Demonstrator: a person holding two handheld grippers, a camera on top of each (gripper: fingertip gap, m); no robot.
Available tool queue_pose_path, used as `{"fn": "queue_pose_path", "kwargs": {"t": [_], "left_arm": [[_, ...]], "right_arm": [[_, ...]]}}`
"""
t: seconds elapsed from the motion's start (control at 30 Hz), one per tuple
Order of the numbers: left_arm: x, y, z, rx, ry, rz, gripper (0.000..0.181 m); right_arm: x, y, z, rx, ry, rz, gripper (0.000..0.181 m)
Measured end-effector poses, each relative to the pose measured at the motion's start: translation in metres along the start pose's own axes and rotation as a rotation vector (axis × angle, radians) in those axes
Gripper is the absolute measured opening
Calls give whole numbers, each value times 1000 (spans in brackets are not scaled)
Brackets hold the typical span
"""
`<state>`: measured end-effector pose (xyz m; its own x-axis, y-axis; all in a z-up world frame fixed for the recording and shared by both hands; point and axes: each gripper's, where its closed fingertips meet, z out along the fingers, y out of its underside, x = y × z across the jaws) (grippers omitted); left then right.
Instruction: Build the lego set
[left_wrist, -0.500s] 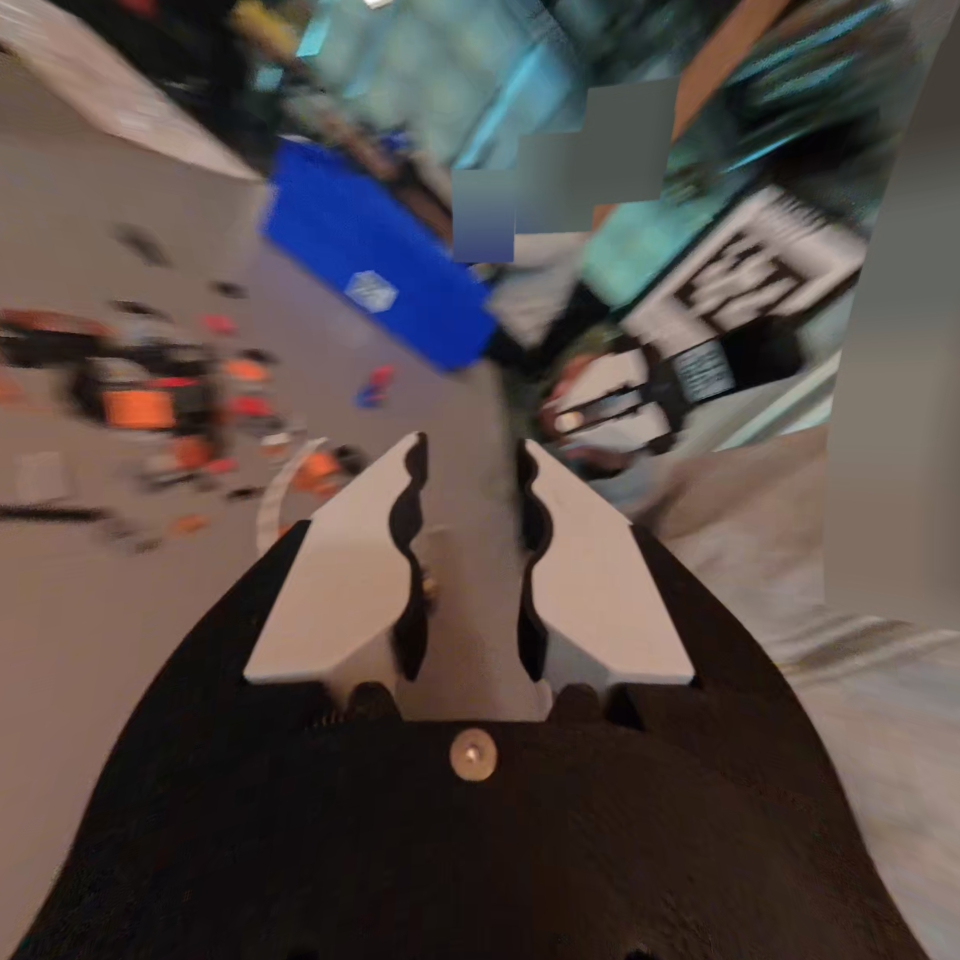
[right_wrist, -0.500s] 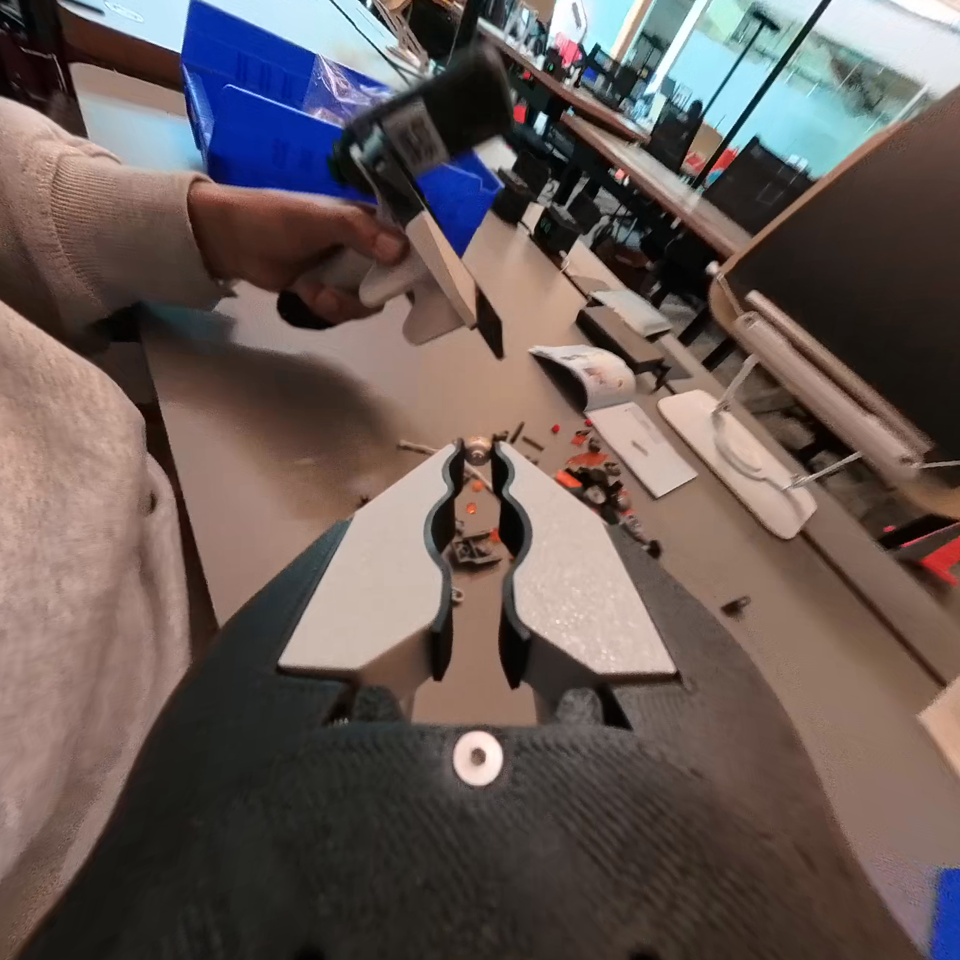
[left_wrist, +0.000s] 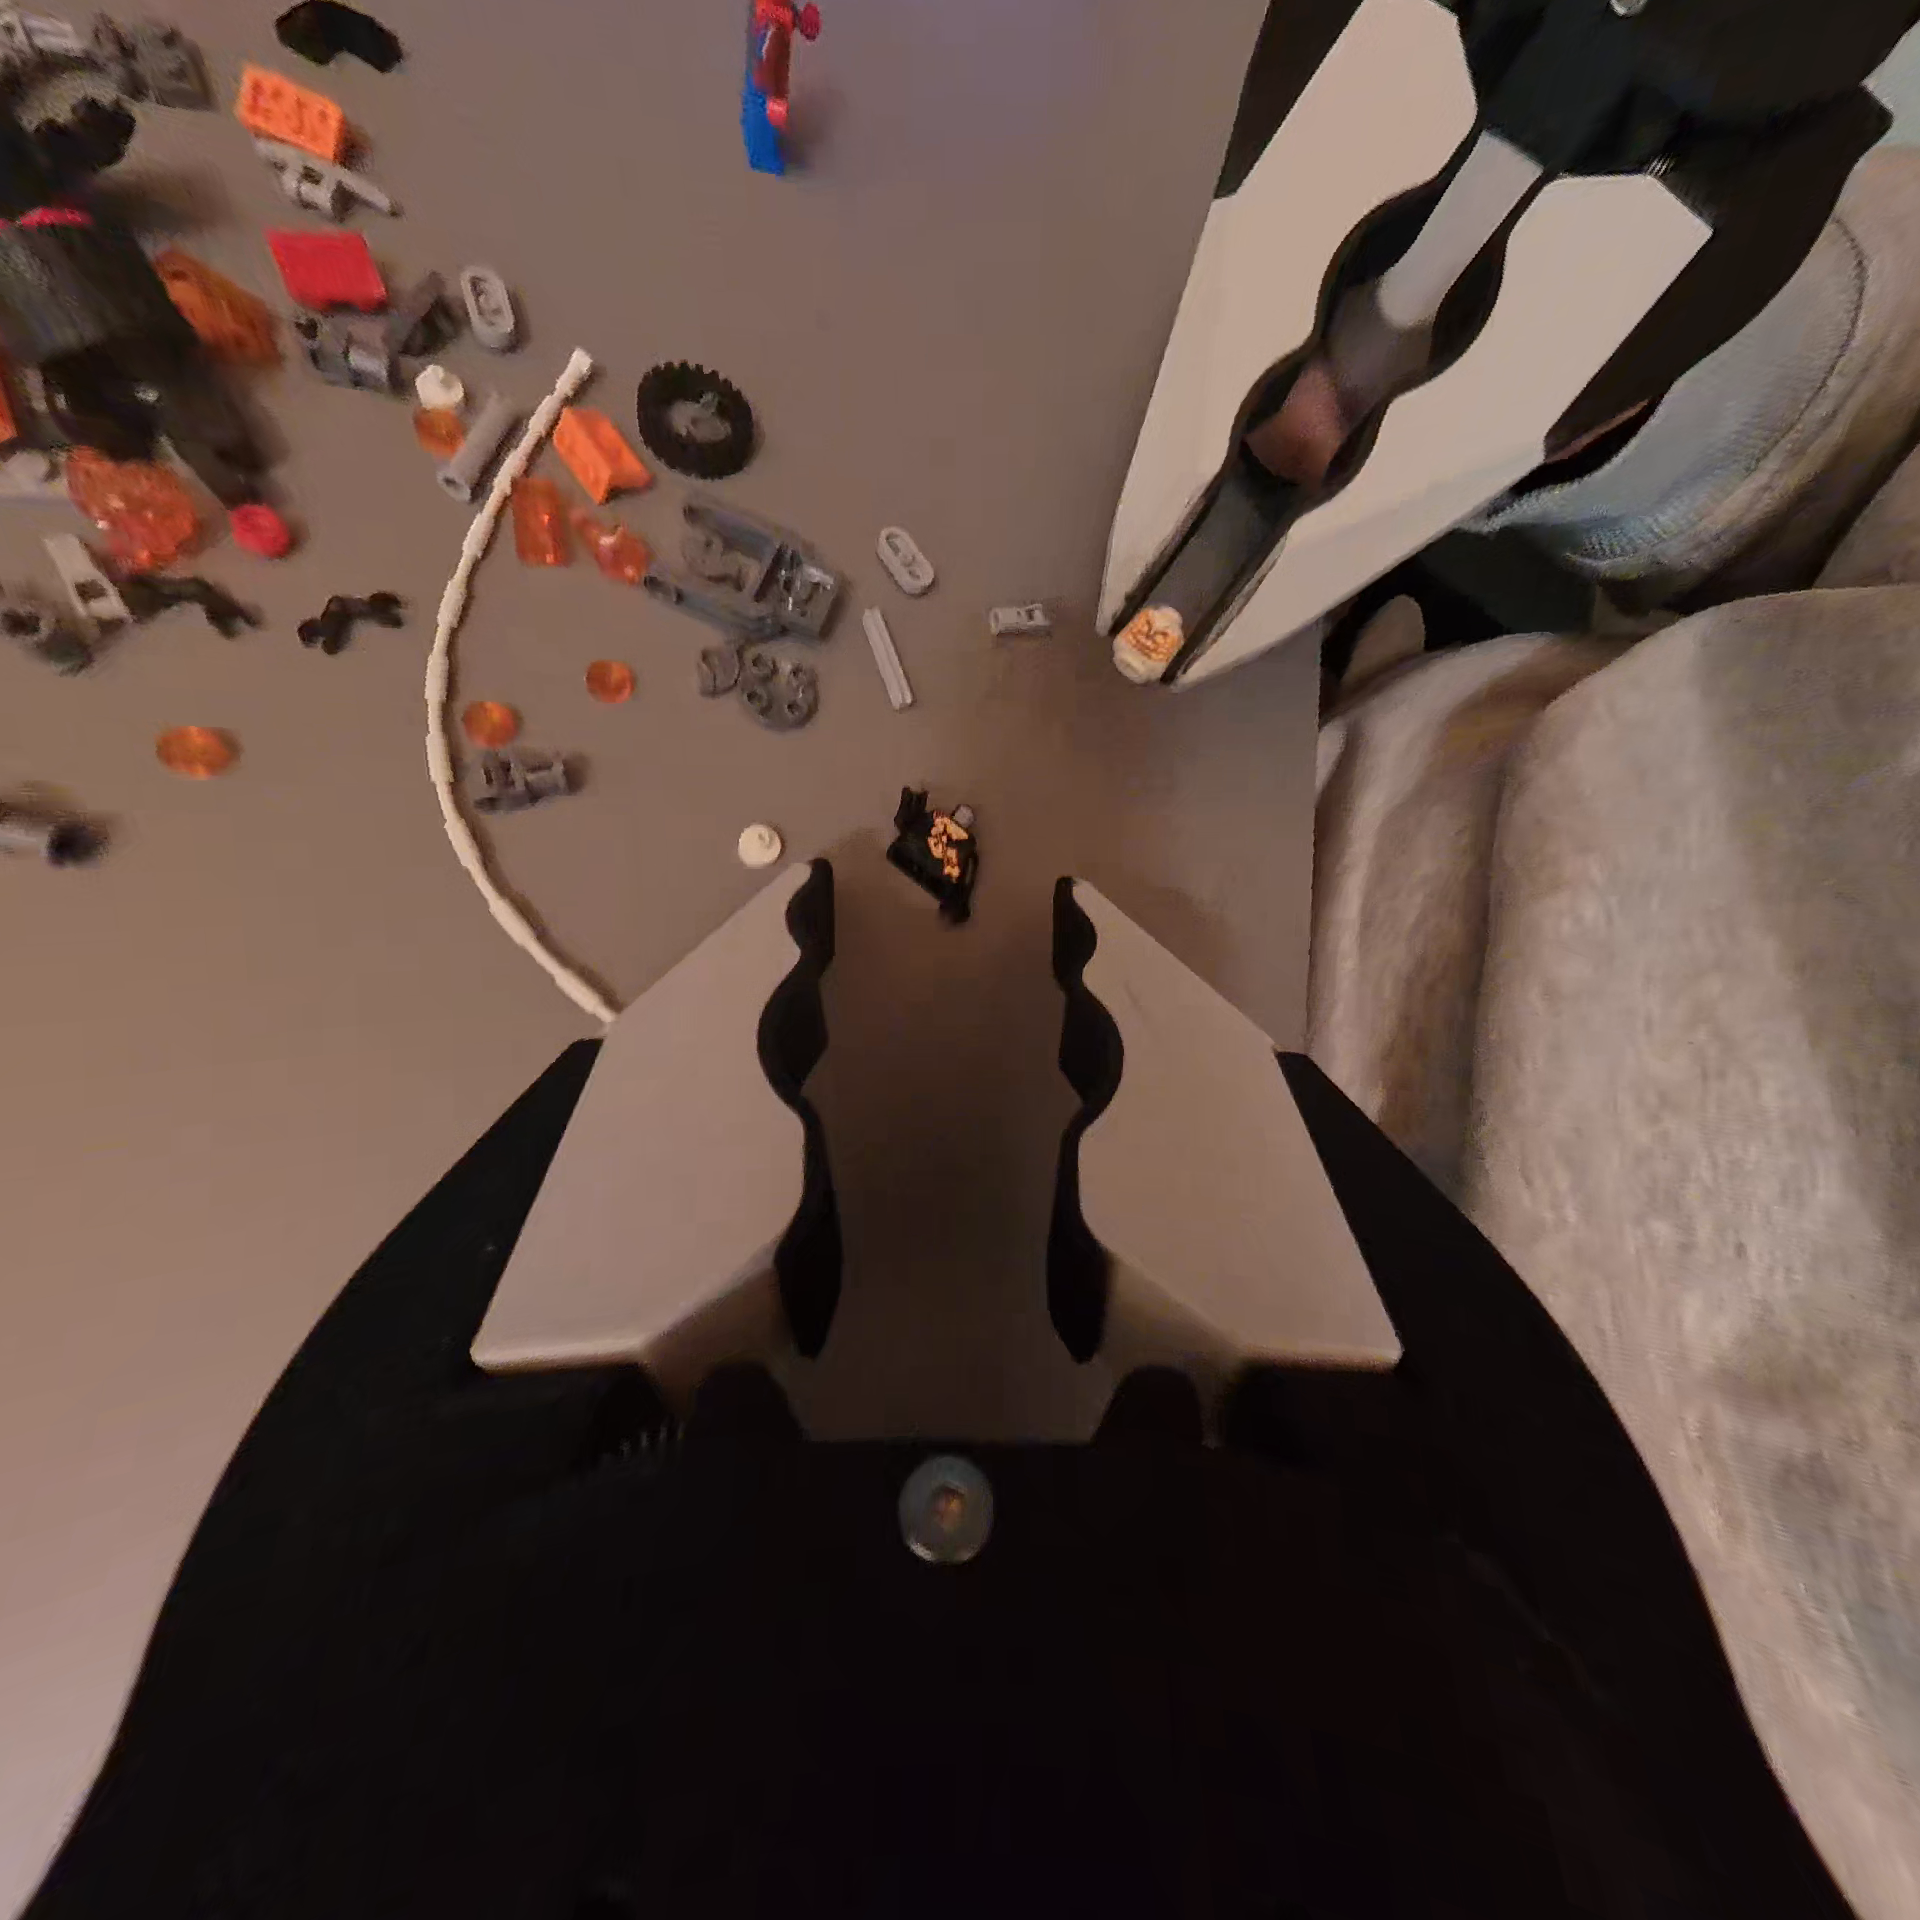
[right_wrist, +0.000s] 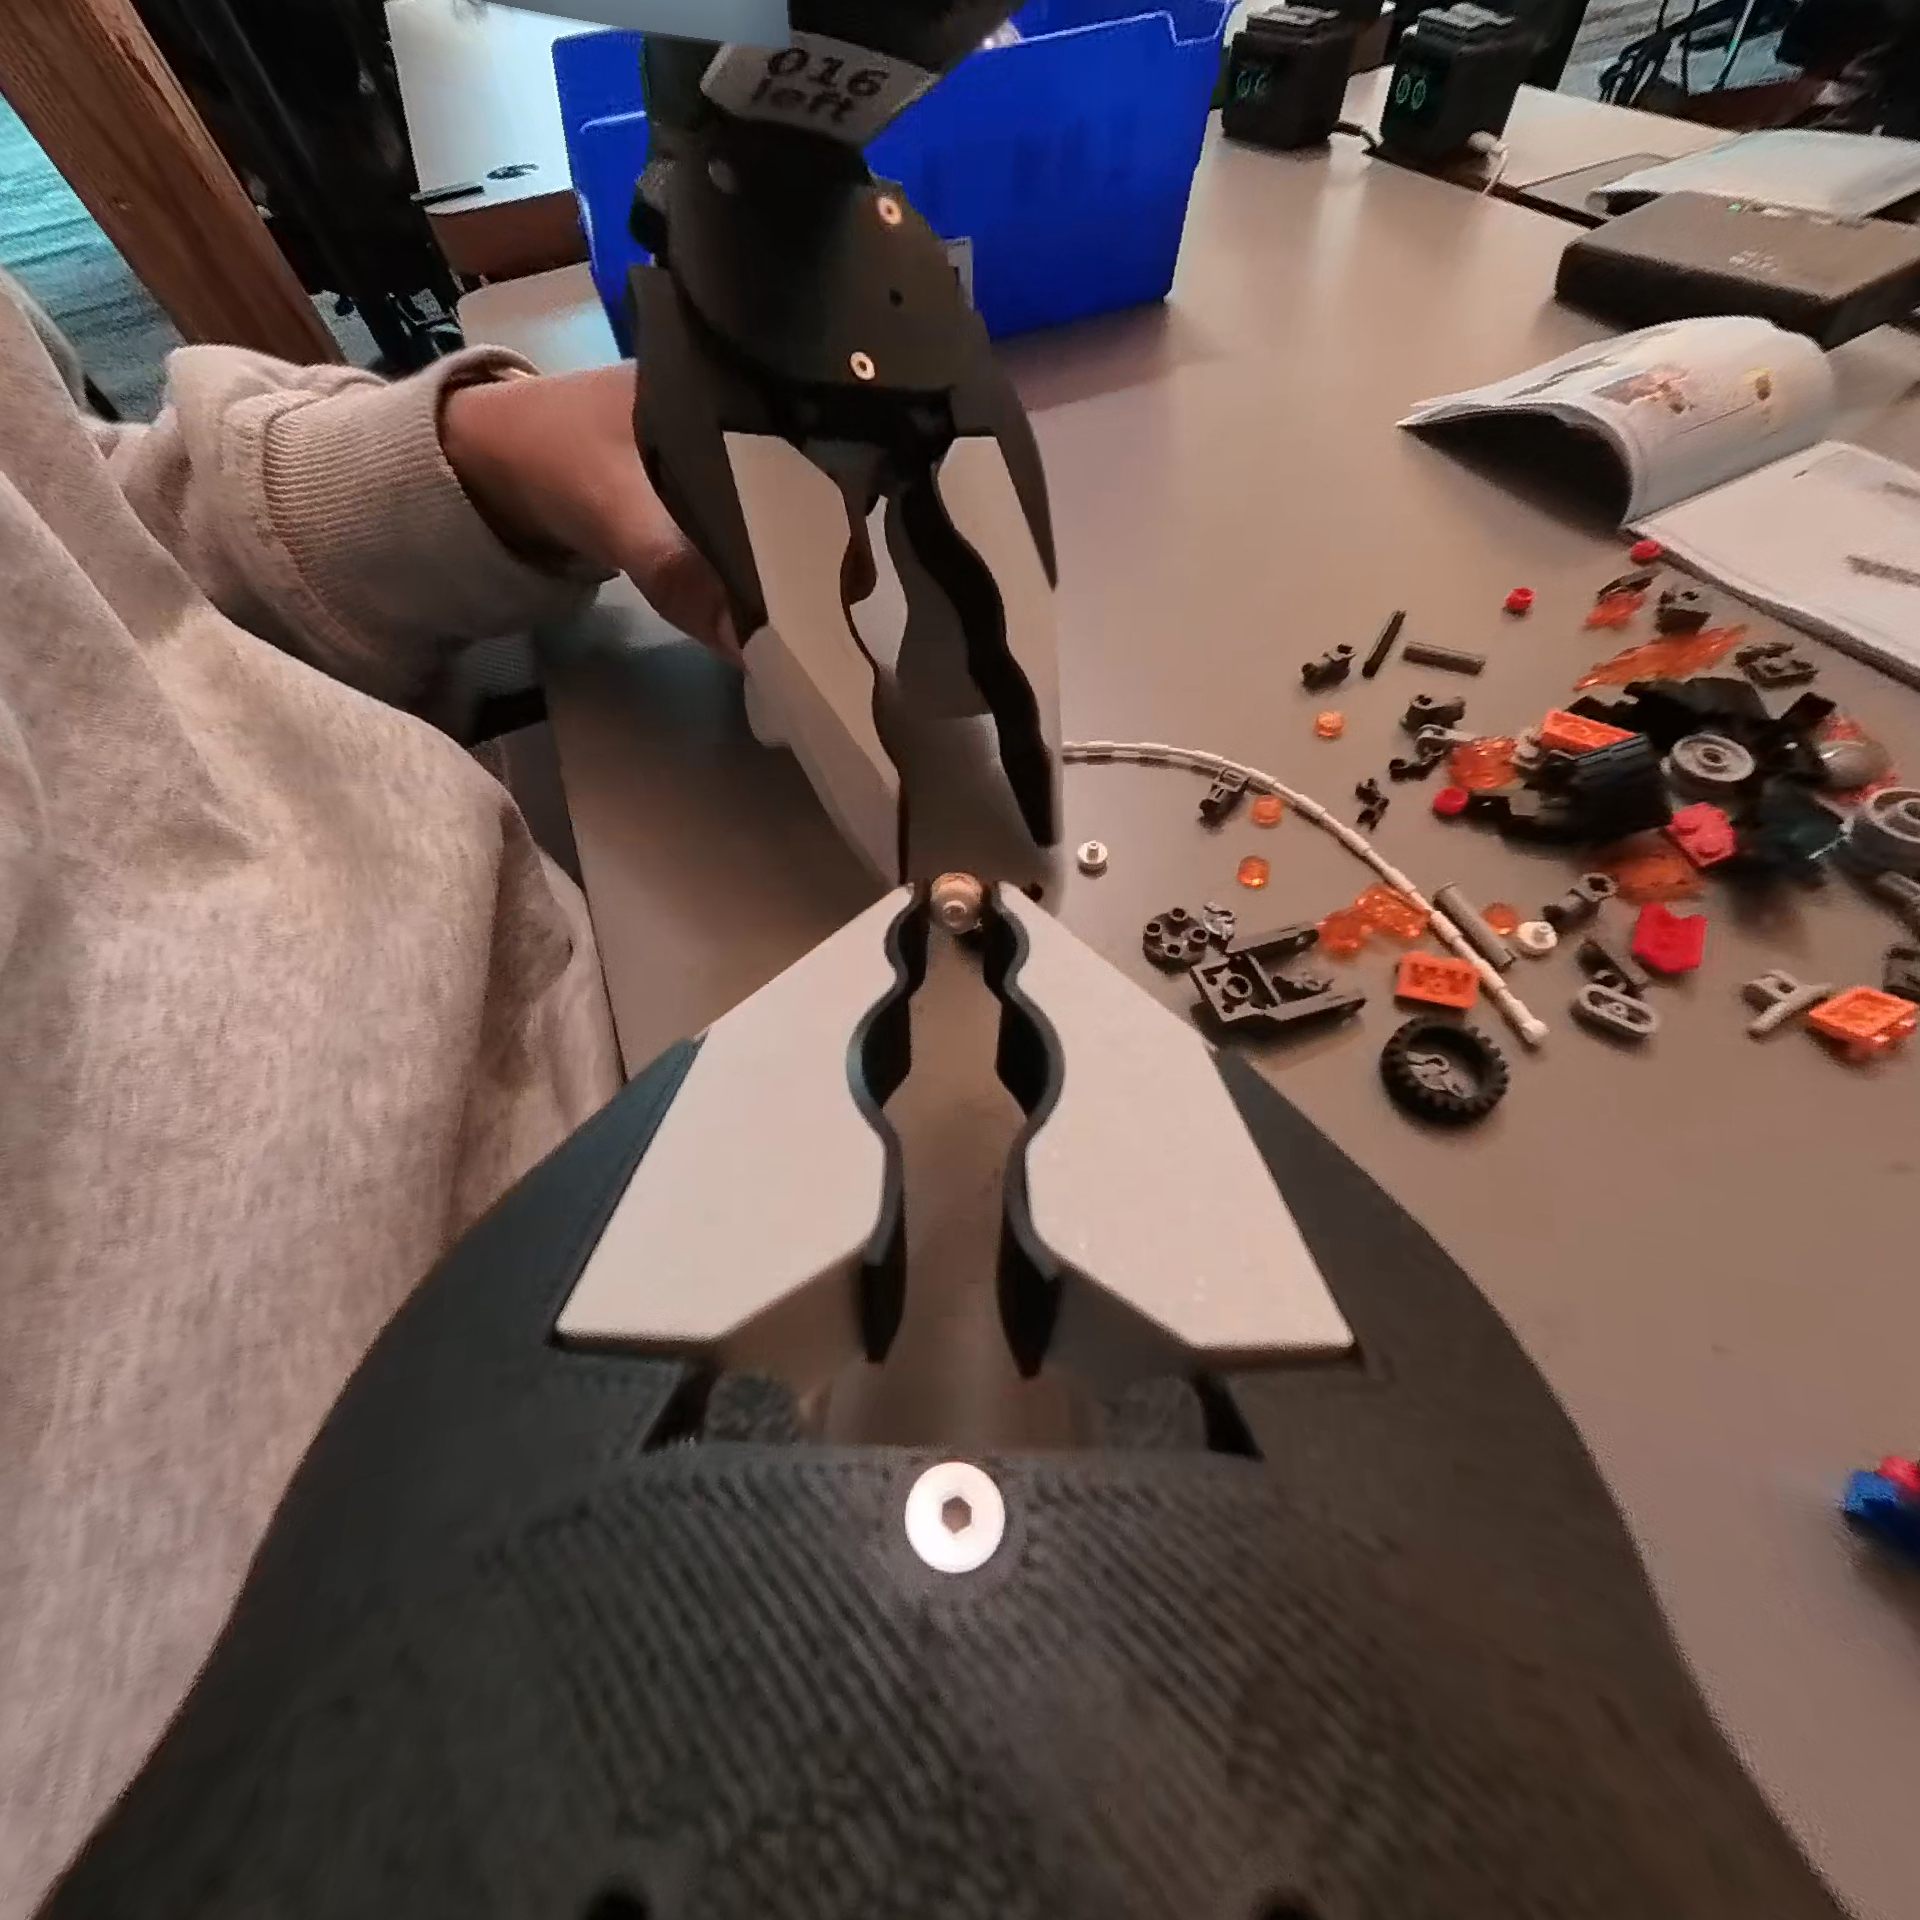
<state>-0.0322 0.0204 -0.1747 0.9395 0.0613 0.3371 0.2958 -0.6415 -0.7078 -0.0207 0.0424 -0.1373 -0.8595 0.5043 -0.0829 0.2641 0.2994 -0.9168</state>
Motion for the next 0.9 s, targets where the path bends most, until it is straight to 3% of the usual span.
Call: {"fn": "queue_pose_path", "kwargs": {"t": [0.2,0.37,0.57,0.73,0.9], "left_arm": [[-3,1,14,-58,-14,124,41],[3,4,18,-86,7,158,19],[7,3,20,-65,-2,170,18],[24,-23,5,141,87,153,16],[40,-56,-21,437,216,87,16]], "right_arm": [[-1,1,-3,1,-26,27,8],[-2,3,-1,-17,-36,25,8],[-3,5,0,-30,-50,28,8],[-2,-7,-10,66,-73,67,8],[-9,-41,-35,320,-176,196,8]]}}
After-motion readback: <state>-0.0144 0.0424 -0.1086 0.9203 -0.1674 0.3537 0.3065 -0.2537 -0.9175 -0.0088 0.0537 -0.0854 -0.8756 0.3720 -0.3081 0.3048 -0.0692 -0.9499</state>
